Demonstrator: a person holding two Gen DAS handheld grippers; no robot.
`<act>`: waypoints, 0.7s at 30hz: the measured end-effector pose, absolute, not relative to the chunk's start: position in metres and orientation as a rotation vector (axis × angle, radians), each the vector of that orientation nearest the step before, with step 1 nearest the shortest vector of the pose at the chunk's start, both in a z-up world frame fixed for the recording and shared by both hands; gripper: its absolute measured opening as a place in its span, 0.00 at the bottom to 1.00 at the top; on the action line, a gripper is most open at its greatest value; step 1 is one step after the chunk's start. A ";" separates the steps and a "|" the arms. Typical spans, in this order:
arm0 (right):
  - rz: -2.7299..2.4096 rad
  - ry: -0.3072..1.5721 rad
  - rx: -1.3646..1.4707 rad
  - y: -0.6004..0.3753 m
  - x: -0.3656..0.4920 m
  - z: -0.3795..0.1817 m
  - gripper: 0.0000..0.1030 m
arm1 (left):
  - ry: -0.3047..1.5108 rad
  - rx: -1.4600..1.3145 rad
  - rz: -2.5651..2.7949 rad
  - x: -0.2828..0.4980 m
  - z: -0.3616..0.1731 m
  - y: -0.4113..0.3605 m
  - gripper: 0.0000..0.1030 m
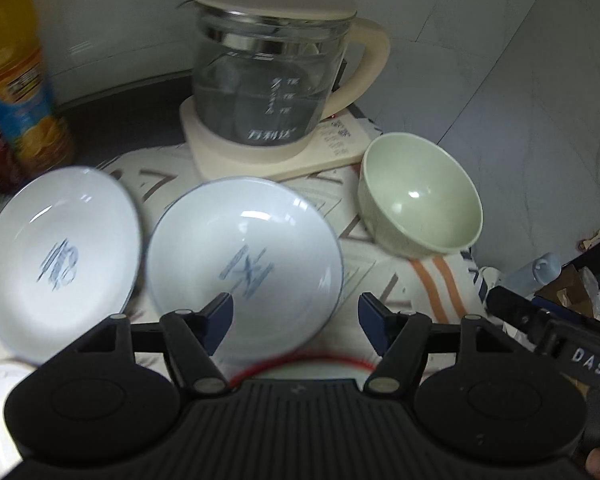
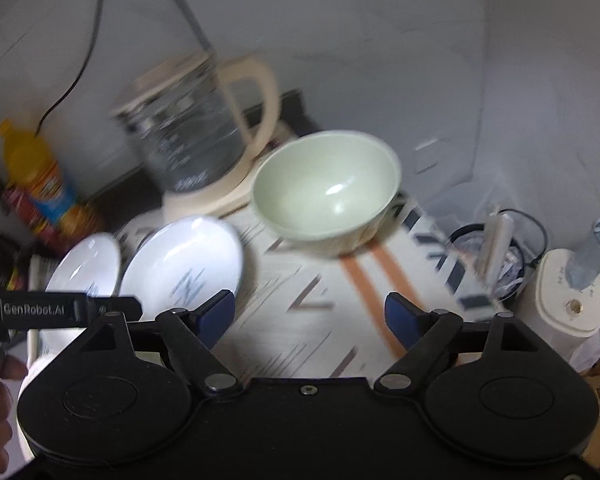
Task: Organize plates and bowls
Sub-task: 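Move to the small pale green bowl and grasp its rim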
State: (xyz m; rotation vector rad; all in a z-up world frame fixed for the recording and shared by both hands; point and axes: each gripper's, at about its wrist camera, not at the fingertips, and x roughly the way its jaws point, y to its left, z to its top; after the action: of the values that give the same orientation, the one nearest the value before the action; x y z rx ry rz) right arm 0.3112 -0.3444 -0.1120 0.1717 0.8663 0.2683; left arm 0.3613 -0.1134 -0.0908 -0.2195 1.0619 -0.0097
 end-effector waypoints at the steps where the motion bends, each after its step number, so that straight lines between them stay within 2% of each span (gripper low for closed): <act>1: 0.250 0.859 0.183 -0.347 0.317 -0.112 0.79 | 1.060 -0.219 -0.014 0.368 -0.092 -0.116 0.65; 21: 0.152 0.881 0.296 -0.377 0.400 -0.149 0.79 | 1.020 -0.248 -0.057 0.461 -0.113 -0.141 0.65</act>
State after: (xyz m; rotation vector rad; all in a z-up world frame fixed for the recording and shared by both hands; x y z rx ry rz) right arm 0.3996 -0.3765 -0.1487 0.2958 0.8815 0.1517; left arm 0.4605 -0.1411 -0.1127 -0.2480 1.0203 -0.0573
